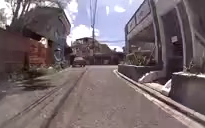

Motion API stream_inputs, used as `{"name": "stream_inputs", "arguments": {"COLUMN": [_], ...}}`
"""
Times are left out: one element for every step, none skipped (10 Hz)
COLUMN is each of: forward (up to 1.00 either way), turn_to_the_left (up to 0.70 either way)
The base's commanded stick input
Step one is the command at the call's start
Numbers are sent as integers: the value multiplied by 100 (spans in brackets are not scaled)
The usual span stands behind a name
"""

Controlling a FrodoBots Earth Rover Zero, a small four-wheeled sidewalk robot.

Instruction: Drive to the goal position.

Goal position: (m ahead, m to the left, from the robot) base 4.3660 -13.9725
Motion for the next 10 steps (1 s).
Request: {"name": "stream_inputs", "arguments": {"forward": [85, 85, 85, 85, 85, 85, 85, 85, 85, 85], "turn_to_the_left": [0, 0, 0, 0, 0, 0, 0, 0, 0, 0]}}
